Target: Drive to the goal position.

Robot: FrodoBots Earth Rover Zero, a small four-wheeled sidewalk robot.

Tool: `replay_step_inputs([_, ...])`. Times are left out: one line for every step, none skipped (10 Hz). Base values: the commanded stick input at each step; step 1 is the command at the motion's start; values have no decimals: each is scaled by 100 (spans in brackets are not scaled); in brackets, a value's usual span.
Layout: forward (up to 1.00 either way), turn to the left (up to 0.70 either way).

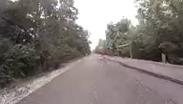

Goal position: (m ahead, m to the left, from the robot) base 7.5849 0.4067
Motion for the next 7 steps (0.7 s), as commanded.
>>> replay_step_inputs([70,0])
replay_step_inputs([70,0])
replay_step_inputs([70,0])
replay_step_inputs([70,0])
replay_step_inputs([70,0])
replay_step_inputs([70,-30])
replay_step_inputs([70,-2])
